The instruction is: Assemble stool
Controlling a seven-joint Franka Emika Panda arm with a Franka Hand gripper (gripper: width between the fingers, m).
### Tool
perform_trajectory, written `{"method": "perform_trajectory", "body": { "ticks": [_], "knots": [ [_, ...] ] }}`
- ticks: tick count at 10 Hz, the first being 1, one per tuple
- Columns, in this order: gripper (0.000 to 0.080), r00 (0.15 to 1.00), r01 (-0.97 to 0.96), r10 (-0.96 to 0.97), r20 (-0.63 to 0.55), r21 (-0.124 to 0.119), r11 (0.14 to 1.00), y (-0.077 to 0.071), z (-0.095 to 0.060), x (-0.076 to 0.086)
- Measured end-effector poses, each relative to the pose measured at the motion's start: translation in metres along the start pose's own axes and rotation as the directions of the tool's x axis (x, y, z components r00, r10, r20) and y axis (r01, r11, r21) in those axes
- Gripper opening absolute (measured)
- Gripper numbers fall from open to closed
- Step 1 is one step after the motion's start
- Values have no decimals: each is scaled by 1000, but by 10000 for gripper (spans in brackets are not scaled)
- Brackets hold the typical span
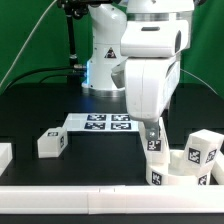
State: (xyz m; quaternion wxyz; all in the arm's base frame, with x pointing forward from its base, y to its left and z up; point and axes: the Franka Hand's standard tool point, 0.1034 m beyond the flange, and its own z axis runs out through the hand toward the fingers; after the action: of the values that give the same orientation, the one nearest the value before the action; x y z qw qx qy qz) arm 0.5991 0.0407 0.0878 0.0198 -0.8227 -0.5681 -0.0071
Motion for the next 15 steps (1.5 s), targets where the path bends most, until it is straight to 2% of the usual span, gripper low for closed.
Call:
{"method": "perform_trajectory", "body": {
  "ticks": [1, 2, 7, 8, 11, 13, 14, 15],
  "knots": [
    [439, 1000, 0, 0, 0, 0, 1000, 0, 0, 0],
    [336, 1000, 0, 0, 0, 0, 1000, 0, 0, 0],
    [336, 998, -54, 54, -16, 5, 999, 3, 0, -2],
    [336, 989, -146, 146, -36, 16, 989, 6, -1, -3],
    [337, 907, -410, 411, -92, 27, 912, 13, 1, 5],
    [337, 808, -573, 576, -123, 59, 817, 17, 2, 11],
    [337, 738, -655, 660, -139, 85, 751, 21, 2, 14],
    [337, 638, -745, 757, -142, 133, 653, 24, 2, 14]
  ]
}}
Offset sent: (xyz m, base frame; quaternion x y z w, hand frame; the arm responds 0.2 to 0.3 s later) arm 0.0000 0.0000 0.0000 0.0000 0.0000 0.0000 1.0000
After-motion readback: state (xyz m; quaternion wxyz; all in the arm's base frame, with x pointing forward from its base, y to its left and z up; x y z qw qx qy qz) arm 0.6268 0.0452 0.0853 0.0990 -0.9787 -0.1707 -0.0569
